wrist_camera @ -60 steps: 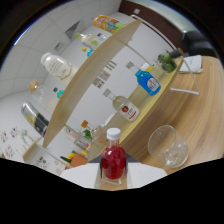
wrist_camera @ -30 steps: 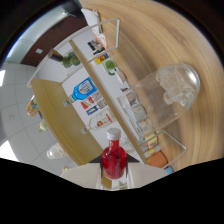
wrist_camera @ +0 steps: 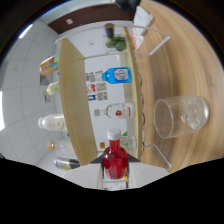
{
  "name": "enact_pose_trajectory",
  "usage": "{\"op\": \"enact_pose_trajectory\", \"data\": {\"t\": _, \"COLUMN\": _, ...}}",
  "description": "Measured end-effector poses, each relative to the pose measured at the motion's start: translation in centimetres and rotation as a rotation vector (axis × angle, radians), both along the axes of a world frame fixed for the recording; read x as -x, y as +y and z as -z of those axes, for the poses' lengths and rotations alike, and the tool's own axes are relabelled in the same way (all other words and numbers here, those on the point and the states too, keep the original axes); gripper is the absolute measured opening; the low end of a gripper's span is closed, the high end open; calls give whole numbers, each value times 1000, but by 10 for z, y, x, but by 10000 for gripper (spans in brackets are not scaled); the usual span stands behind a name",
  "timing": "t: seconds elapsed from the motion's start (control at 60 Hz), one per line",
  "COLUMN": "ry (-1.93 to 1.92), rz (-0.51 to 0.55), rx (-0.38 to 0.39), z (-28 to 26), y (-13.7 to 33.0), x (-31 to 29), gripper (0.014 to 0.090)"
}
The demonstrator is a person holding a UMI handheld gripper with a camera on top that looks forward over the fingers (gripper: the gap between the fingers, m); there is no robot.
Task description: Make me a cup of Vodka Sunrise.
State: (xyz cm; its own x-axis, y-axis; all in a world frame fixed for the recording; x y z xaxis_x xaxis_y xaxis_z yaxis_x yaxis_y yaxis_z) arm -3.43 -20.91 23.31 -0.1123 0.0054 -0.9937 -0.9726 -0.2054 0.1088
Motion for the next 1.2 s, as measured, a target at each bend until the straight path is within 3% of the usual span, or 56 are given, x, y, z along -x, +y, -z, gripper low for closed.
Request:
{"op": "enact_pose_trajectory", "data": {"t": 0.233, "ry": -823, "rz": 25, "rx": -80, "z": -35, "y": -2, "x": 40, "gripper": 347}}
{"op": "enact_pose_trajectory", "data": {"t": 0.35, "ry": -1116, "rz": 19, "rx": -89, "z": -18, "y": 3, "x": 67, "gripper": 347}}
{"op": "enact_pose_trajectory", "data": {"t": 0.45, "ry": -1335, "rz": -16, "rx": -35, "z": 30, "y": 12, "x": 89, "gripper": 344}}
{"op": "enact_pose_trajectory", "data": {"t": 0.583, "ry": -1559, "rz": -110, "rx": 94, "z": 108, "y": 19, "x": 103, "gripper": 343}}
{"op": "enact_pose_trajectory", "data": {"t": 0.767, "ry": -1610, "rz": -228, "rx": 233, "z": 185, "y": 21, "x": 118, "gripper": 344}}
{"op": "enact_pose_trajectory", "data": {"t": 1.017, "ry": -1624, "rz": -327, "rx": 293, "z": 217, "y": 16, "x": 129, "gripper": 347}}
{"op": "enact_pose_trajectory", "data": {"t": 1.2, "ry": -1648, "rz": -352, "rx": 267, "z": 218, "y": 5, "x": 128, "gripper": 354}}
